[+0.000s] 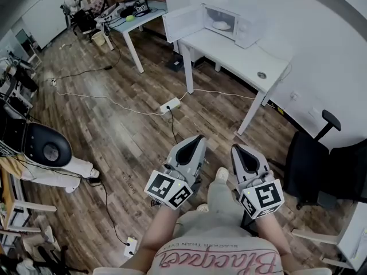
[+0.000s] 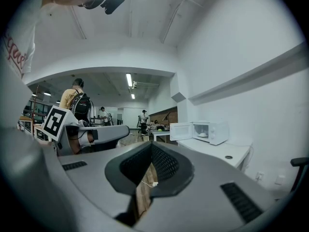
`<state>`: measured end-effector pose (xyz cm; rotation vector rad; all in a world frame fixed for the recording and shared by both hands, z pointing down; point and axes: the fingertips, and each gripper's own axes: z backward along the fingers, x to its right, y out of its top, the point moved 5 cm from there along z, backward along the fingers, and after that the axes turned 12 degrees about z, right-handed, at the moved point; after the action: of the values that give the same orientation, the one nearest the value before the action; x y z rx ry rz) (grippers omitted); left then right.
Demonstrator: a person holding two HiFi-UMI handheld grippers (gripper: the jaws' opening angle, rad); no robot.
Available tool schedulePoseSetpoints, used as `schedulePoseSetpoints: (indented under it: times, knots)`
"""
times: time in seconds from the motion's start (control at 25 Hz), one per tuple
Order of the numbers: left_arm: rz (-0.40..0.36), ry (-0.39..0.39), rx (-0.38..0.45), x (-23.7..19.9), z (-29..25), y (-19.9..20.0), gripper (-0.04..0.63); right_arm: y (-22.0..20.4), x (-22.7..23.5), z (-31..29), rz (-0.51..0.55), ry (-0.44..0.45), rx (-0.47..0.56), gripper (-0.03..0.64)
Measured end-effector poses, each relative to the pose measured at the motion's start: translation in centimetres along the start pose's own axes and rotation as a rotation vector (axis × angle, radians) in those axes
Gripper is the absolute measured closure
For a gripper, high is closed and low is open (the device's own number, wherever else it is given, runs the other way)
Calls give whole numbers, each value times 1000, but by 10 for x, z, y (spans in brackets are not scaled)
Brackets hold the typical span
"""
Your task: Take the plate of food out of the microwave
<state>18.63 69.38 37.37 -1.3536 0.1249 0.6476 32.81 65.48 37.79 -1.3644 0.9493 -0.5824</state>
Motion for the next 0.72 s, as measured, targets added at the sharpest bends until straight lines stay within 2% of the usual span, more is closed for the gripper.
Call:
schedulePoseSetpoints:
  times: [0.24, 0.72]
  knots:
    - [5, 21, -15, -19, -19, -6, 592, -11, 17, -22, -13, 13, -4, 604]
    - [-4, 30, -19, -59, -91, 4, 592, -13, 78, -83, -24, 22, -2, 605]
